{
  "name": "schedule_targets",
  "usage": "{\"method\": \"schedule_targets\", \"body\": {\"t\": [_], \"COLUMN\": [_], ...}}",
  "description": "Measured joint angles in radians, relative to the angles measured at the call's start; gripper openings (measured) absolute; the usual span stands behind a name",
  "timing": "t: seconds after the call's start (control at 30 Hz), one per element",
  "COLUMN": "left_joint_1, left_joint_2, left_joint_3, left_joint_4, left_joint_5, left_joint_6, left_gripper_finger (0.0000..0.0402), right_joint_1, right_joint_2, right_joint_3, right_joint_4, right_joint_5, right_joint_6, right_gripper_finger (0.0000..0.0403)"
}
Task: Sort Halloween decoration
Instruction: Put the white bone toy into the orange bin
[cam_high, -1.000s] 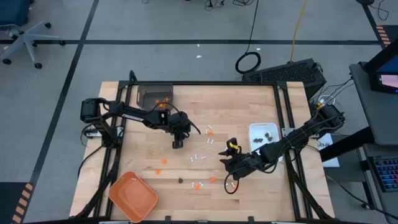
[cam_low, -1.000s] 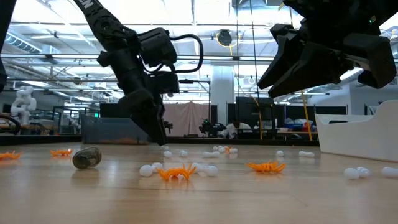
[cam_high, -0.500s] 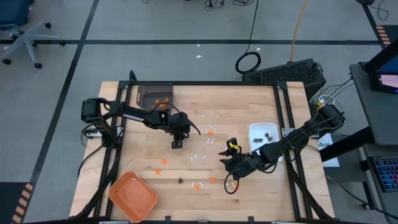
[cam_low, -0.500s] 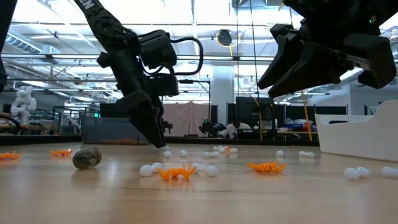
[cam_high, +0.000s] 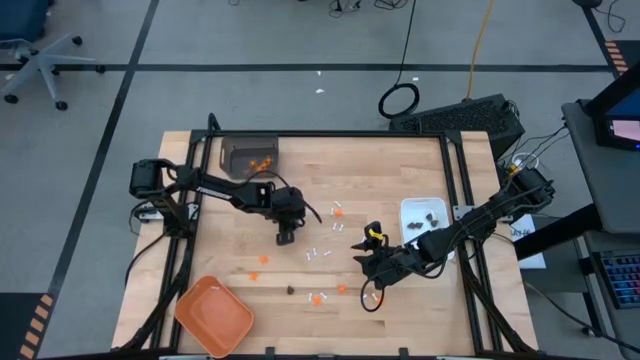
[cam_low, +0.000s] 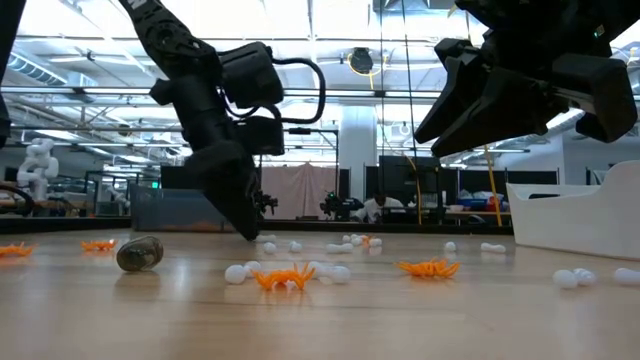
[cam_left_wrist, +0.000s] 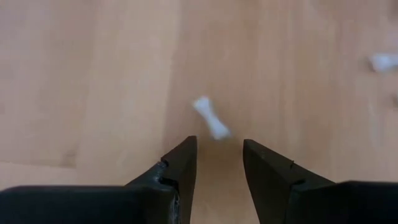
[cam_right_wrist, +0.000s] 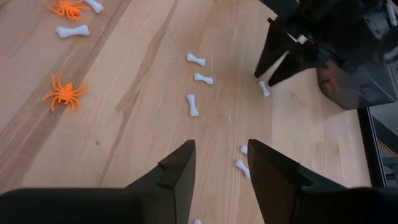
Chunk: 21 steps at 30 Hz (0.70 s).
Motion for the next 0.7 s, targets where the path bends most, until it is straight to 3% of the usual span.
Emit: {"method": "schedule_targets", "body": {"t": [0.4,0.7], "left_joint_1": [-0.031,-0.061], "left_joint_2": [0.012,0.089], "left_joint_3": [0.000,0.003], "left_joint_4": [0.065,0.130], "left_joint_5": [-0.109,-0.184], "left_joint_6": [-0.208,-0.217], "left_gripper_finger": [0.0132,0.0131], "right_joint_1": [0.000,0.000], "right_joint_2": [0.000,0.000], "right_joint_3": [0.000,0.000], "right_joint_4": [0.000,0.000], "right_joint_5": [0.000,0.000], "right_joint_6": [0.000,0.000], "right_gripper_finger": [0.0130,0.0130]}}
